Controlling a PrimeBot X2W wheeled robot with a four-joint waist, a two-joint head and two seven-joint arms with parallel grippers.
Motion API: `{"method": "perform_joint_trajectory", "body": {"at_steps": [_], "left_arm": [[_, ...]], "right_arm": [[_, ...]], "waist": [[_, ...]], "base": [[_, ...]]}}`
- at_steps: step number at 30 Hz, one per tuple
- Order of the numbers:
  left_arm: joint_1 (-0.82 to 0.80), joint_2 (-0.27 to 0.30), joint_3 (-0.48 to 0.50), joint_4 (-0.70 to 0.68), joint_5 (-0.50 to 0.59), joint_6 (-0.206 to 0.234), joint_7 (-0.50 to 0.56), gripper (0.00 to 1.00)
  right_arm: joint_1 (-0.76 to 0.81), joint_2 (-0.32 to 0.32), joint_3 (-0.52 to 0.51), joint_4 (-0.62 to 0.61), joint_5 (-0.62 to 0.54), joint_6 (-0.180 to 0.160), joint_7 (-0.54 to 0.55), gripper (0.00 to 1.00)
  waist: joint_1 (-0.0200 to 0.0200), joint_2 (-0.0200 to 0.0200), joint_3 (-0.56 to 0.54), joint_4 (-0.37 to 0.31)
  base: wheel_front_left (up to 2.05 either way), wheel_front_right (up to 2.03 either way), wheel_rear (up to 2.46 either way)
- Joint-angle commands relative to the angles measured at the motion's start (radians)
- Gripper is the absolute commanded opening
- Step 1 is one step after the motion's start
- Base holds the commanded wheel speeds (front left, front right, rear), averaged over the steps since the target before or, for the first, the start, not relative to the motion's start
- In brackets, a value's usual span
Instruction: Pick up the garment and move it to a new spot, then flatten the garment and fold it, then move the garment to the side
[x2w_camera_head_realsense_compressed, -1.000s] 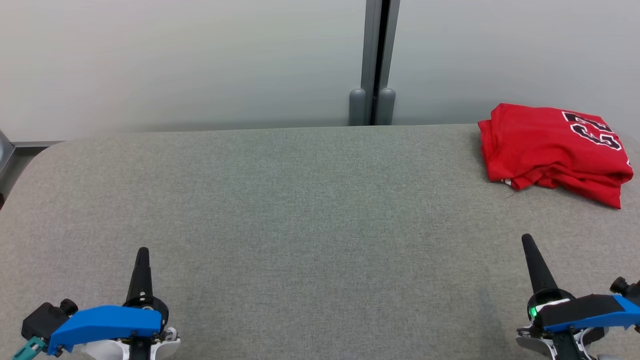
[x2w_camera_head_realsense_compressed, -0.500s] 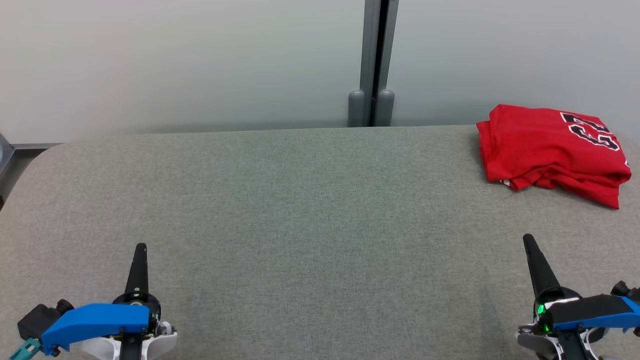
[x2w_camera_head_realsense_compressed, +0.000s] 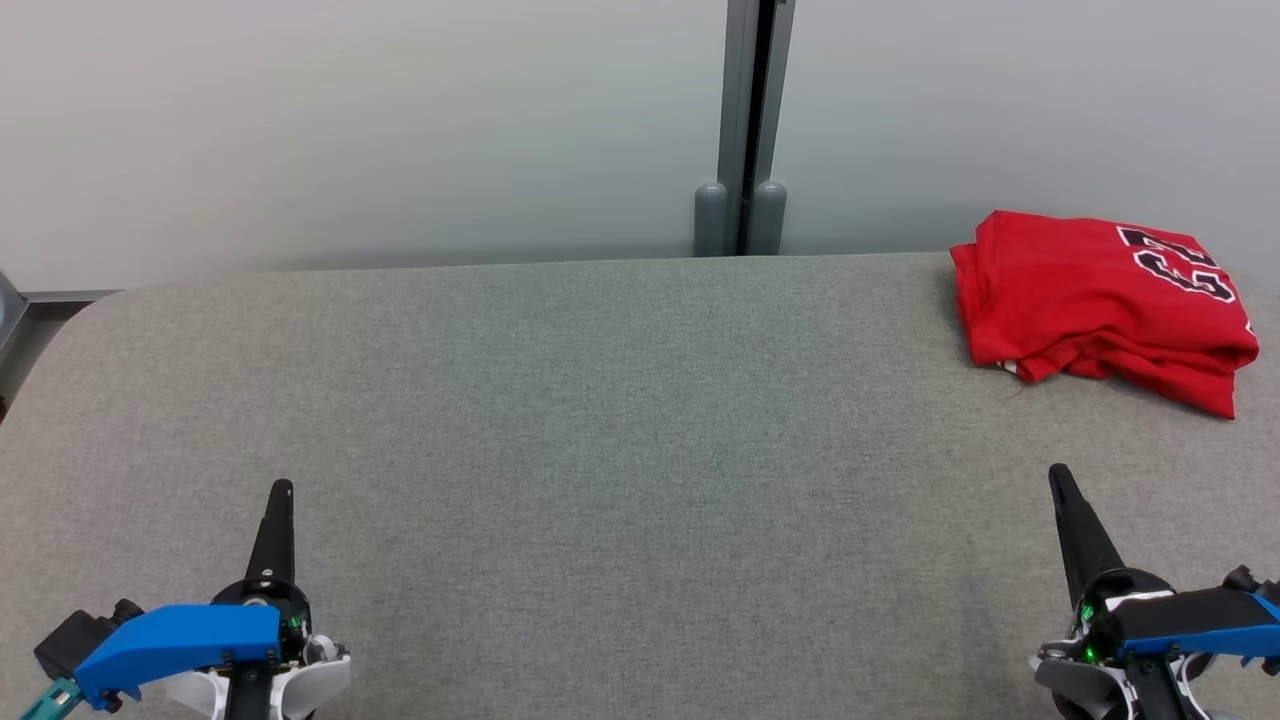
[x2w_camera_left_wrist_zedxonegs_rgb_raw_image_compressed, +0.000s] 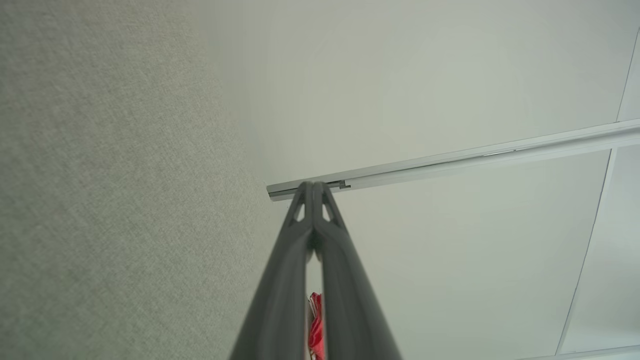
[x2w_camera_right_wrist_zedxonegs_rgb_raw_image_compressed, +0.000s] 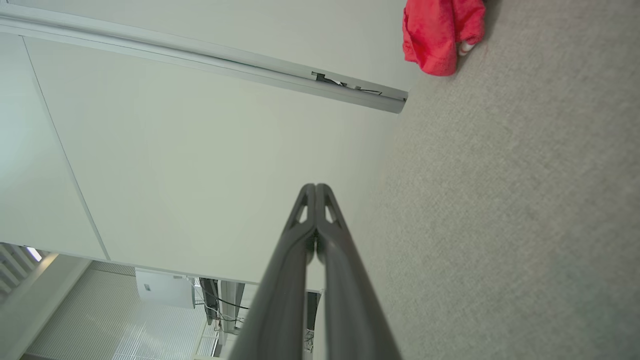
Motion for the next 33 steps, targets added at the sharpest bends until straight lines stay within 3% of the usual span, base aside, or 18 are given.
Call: {"method": "perform_joint_trajectory", "body": {"at_steps": [1,33], "left_arm": [[-0.019,-0.001,0.008,-0.008,-0.020,-0.009,0.007,0.00],[-0.028,-0.007,0.029,-0.006,-0.215,-0.024,0.055,0.00]], "right_arm": [[-0.018,-0.003,-0.003,-0.002,0.022,0.001,0.006,0.00],[-0.026,-0.003,-0.012,0.017,0.224,0.001,0.035,0.00]], "waist": [[-0.0001,-0.0001,0.000,0.000],[-0.0001,-0.0001,-0.008,-0.005]], "base": [[0.00,0.00,0.00],[0.00,0.00,0.00]]}}
